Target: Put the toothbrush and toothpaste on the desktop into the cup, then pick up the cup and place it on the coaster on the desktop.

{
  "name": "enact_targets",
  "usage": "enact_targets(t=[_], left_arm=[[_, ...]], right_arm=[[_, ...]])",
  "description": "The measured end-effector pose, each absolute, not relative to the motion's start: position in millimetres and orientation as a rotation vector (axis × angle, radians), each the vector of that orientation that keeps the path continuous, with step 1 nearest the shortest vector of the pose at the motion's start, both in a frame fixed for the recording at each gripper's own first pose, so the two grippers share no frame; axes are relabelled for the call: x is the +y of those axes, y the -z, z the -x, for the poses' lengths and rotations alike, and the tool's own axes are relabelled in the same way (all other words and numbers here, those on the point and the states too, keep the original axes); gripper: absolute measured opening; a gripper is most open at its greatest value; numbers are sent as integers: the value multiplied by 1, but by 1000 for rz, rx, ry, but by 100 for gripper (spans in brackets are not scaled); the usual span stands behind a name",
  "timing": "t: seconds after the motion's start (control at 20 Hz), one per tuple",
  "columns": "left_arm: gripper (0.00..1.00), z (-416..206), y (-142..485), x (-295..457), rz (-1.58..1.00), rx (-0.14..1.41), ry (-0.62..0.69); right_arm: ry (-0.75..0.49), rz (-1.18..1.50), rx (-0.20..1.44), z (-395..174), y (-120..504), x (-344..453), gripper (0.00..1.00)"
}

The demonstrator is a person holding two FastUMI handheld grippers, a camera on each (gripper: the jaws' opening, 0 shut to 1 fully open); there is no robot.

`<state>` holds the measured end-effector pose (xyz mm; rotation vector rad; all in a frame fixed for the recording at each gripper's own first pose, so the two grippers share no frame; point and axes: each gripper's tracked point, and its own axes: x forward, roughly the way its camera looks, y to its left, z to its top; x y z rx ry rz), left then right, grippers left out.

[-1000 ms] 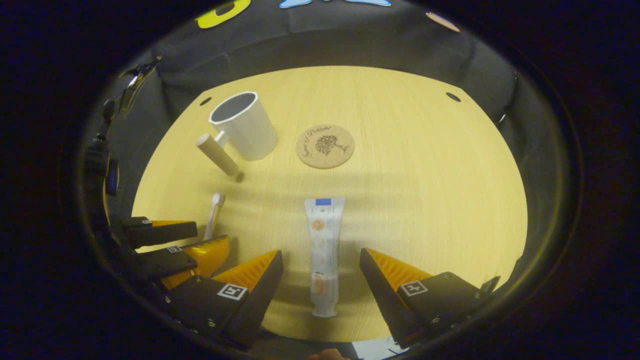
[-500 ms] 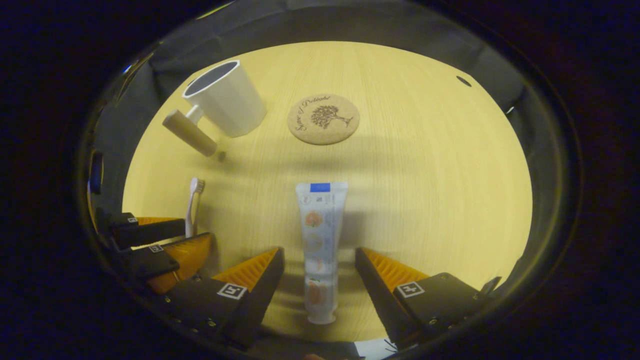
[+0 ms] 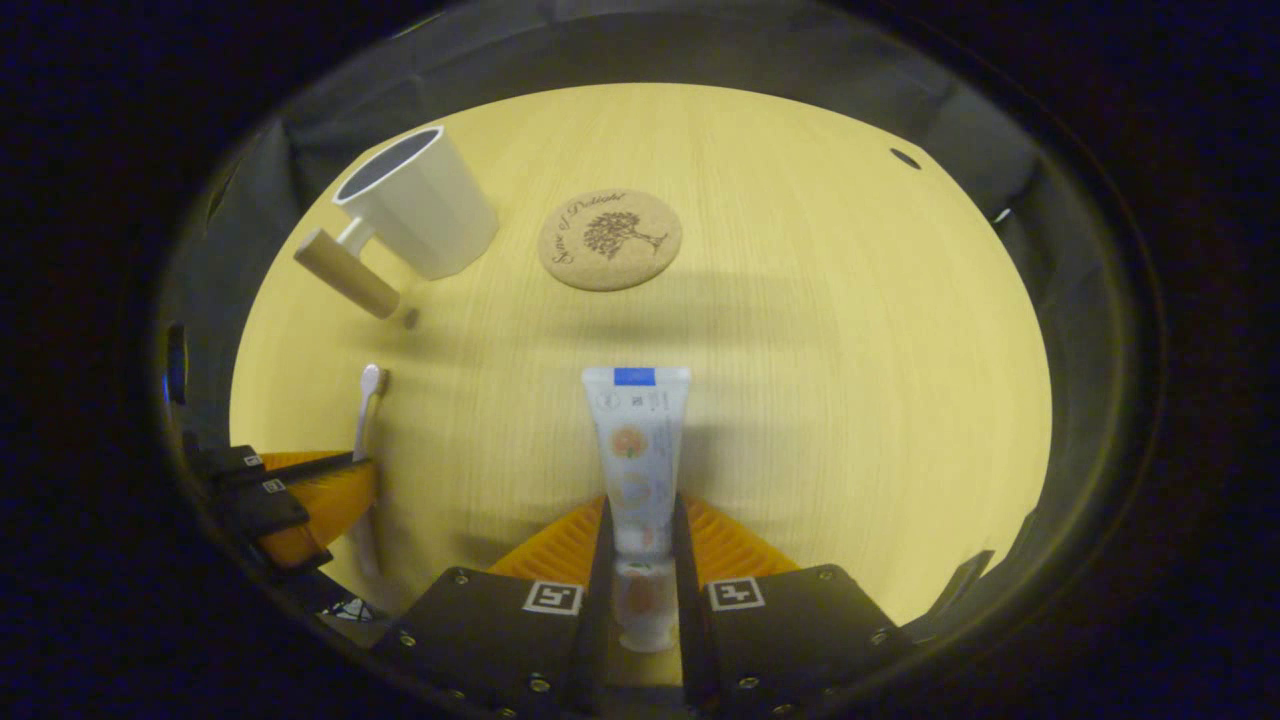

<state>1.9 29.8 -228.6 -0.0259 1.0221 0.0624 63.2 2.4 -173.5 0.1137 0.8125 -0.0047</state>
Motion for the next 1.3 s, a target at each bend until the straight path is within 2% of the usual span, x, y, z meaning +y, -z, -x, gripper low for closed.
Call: enact_targets(t=[0.05,0.15,0.2,0.25,0.45,0.6,1.3], left_arm=[[27,-5,227,27,30,1010,-56],[17,-2,228,27,7,987,-45],[18,-5,226,27,-1,971,-41],[14,-3,228,27,-10,956,-28],[14,-9,217,29,15,869,-21],[14,-15,181,37,23,740,-36],[14,-12,86,101,48,320,-92]], right_arm=[[-5,-103,805,-67,178,1,31],[-11,-94,768,-66,172,0,31],[-21,-99,764,-66,174,0,22],[-32,-98,750,-67,175,1,22],[-71,-150,716,-67,171,4,21],[-74,-165,655,-63,157,-1,22],[-187,-191,279,-62,44,18,21]])
